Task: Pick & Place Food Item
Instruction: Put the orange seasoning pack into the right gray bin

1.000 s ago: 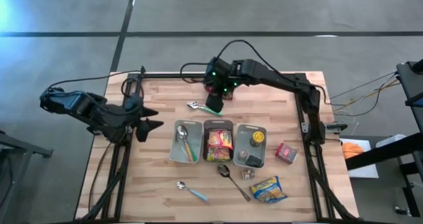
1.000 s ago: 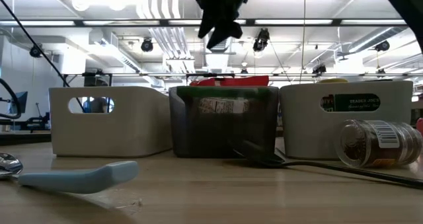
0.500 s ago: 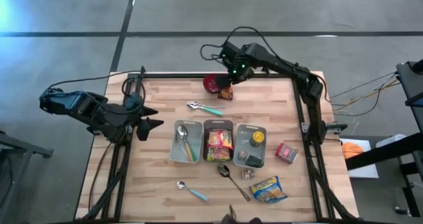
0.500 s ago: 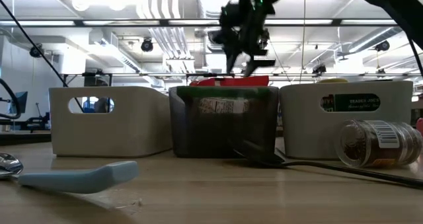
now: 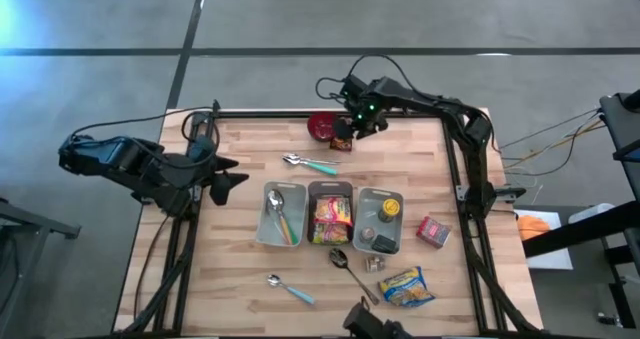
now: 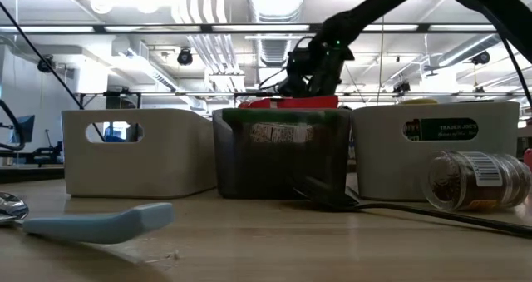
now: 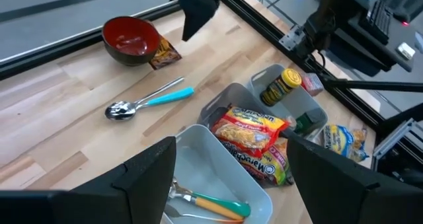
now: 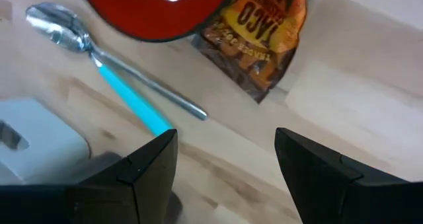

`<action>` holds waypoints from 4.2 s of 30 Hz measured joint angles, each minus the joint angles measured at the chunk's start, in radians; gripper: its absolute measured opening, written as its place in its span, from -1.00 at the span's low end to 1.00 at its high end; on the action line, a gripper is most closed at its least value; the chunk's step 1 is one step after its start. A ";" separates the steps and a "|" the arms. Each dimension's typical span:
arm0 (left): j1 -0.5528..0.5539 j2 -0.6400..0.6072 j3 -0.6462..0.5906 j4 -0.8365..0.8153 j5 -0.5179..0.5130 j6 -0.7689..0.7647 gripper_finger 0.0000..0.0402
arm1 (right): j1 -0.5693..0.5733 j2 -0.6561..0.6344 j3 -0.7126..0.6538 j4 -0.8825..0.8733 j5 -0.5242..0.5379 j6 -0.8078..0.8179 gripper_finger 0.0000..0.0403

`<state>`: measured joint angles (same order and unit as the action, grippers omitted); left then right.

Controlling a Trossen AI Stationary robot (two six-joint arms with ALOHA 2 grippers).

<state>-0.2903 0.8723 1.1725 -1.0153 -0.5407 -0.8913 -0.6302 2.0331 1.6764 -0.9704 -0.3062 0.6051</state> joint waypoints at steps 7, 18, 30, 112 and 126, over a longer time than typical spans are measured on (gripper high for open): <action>0.026 0.000 0.000 0.000 -0.001 0.000 0.44 | -0.002 0.000 -0.092 0.129 -0.061 0.109 0.24; 0.029 0.000 0.000 0.000 0.001 -0.008 0.44 | -0.010 0.000 -0.150 0.225 -0.071 0.305 0.24; 0.029 0.001 0.000 0.000 0.001 -0.026 0.44 | -0.025 -0.001 -0.248 0.268 -0.072 0.364 0.24; 0.030 0.000 0.000 0.000 0.017 -0.047 0.44 | 0.014 -0.220 -0.227 0.030 -0.119 -0.170 -0.95; 0.031 0.036 0.001 0.000 0.014 0.173 0.44 | 0.056 -0.299 -0.227 -0.003 -0.159 -0.284 -0.95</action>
<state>-0.2592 0.9080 1.1732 -1.0149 -0.5268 -0.7181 -0.5747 1.7338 1.4498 -0.9737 -0.4651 0.3210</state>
